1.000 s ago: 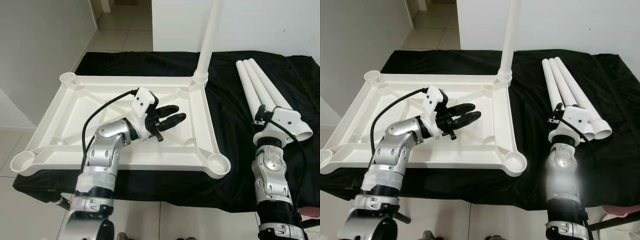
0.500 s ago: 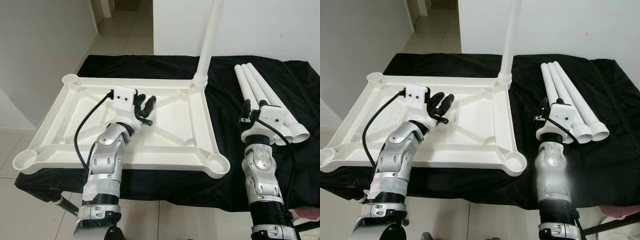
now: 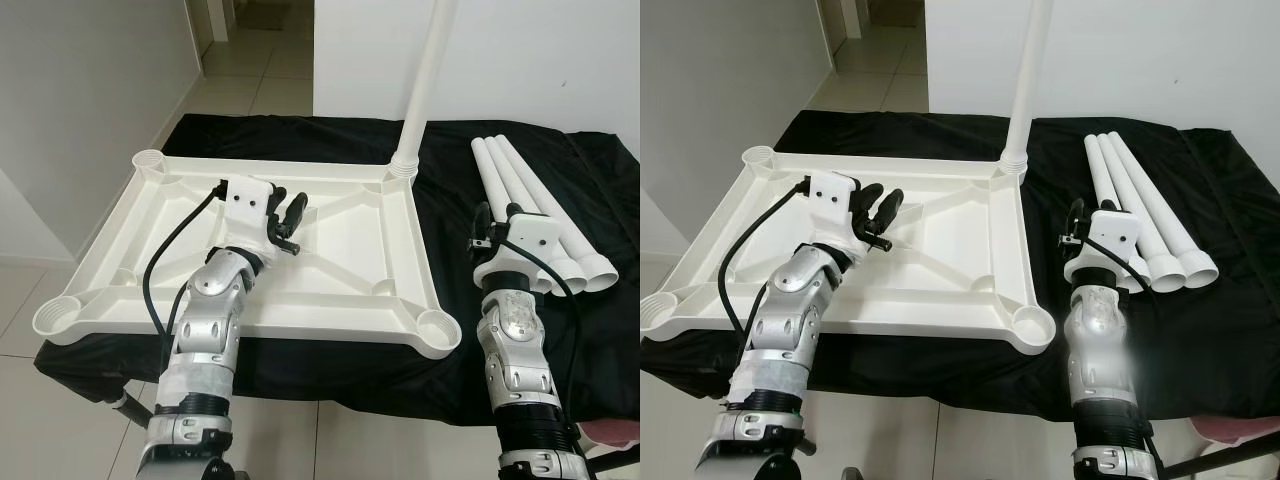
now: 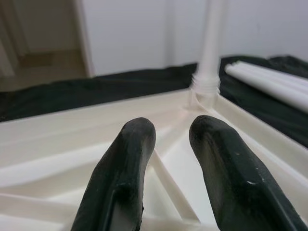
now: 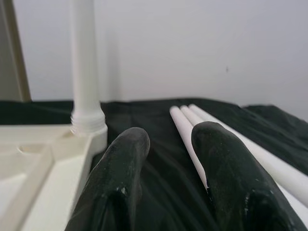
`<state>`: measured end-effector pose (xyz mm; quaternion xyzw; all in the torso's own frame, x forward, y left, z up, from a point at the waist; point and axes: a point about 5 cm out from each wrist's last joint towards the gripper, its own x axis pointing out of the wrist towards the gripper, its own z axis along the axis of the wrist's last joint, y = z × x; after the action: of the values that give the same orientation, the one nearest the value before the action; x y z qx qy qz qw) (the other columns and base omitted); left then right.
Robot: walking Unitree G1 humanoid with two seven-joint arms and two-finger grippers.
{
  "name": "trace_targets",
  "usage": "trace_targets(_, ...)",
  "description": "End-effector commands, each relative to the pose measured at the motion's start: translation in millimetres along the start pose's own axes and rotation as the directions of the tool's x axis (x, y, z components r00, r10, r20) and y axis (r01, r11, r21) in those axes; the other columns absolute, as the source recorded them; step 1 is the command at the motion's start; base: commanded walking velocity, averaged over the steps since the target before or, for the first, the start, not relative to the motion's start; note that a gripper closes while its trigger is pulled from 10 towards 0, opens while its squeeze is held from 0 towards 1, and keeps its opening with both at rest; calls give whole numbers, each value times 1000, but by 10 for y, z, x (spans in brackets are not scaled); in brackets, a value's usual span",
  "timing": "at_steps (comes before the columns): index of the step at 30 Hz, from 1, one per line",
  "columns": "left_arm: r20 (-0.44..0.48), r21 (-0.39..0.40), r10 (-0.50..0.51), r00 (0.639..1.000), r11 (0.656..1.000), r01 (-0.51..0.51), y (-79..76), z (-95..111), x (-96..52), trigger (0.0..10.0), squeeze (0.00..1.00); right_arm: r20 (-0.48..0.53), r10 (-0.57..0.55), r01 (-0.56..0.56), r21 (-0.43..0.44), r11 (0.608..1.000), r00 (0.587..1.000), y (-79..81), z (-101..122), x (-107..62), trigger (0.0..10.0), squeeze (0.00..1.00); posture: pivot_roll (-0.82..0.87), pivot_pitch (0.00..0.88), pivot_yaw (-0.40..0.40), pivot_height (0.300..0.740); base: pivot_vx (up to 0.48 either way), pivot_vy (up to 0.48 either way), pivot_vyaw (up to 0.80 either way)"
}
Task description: Building children table
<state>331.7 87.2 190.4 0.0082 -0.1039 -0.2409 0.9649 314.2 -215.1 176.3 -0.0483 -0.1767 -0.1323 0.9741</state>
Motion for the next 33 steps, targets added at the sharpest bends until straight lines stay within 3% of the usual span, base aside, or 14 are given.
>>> trace_targets(1,7,32,-12,1000,999,12,-63,13,-4,10000,0,-32,-28,28,-7,1000,999,-54,-56,-2,10000,0,-48,32,5,740,0,0,0)
trace_targets(7,26,11,-17,1000,1000,17,-136,13,8,10000,0,-46,-46,45,-17,999,998,-116,-69,4,10000,0,-58,40,11,740,0,0,0)
trace_targets(13,34,-23,19,999,1000,-18,-60,43,45,10000,0,-62,-39,38,-13,999,997,-100,-82,17,10000,0,-58,40,10,740,0,0,-70)
trace_targets(33,30,-40,76,997,996,-75,37,45,37,10000,0,-61,14,-14,3,1000,998,6,-65,60,10000,0,-48,37,-2,740,0,0,-758)
